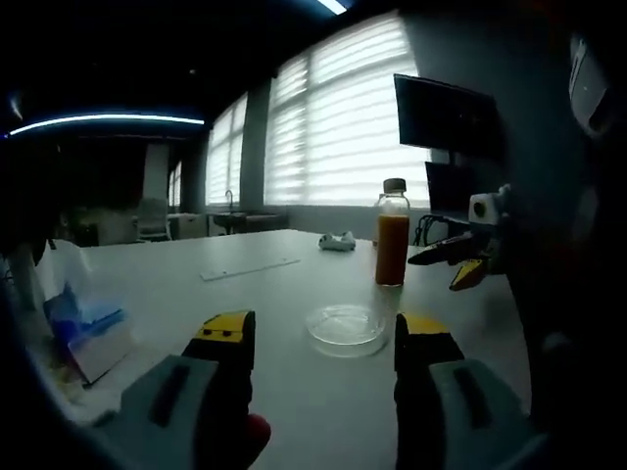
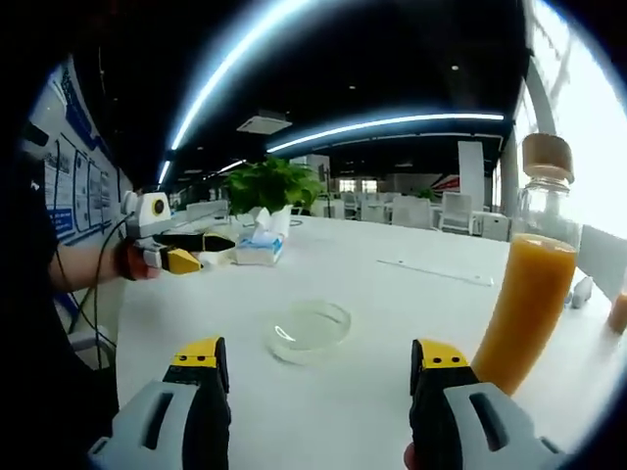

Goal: Open the Petri dish lid, place the lid on the table, pour the liquid culture medium into the Petri dish, pick up the Petri dish lid from the table, and close the Petri dish

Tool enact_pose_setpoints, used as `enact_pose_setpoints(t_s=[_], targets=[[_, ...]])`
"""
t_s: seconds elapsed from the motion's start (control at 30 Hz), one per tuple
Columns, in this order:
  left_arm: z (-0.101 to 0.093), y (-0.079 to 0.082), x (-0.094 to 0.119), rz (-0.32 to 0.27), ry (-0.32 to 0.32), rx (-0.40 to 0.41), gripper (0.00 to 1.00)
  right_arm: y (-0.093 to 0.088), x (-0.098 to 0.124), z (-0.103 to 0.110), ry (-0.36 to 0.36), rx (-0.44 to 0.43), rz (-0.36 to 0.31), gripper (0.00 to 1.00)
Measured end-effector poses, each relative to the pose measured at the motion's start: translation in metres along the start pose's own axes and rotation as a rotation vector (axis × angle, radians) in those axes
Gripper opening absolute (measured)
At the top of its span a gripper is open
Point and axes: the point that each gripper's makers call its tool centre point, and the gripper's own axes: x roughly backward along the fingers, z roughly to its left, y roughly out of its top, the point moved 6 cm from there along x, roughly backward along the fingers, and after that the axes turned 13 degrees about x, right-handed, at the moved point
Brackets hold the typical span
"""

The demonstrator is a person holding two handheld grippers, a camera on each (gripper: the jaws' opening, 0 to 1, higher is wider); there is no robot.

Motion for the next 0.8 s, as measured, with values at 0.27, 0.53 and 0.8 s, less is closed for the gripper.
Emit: enact_pose_setpoints(t_s=[0.27, 0.53, 0.8], targets=[[-0.004, -0.005, -0.015, 0.037, -0.060, -0.021, 0.51, -0.001, -0.011, -0.004, 0.031, 0.025, 0.001, 0.71], [0.003, -0.012, -0.028, 0.060, -0.097, -0.012, 0.53, 0.001, -0.023, -0.002, 0.074, 0.016, -0.020, 0.71], [0.005, -0.017, -0.041, 0.089, -0.129, -0.036, 0.56, 0.000, -0.036, -0.006, 0.115, 0.055, -0.028, 0.71]])
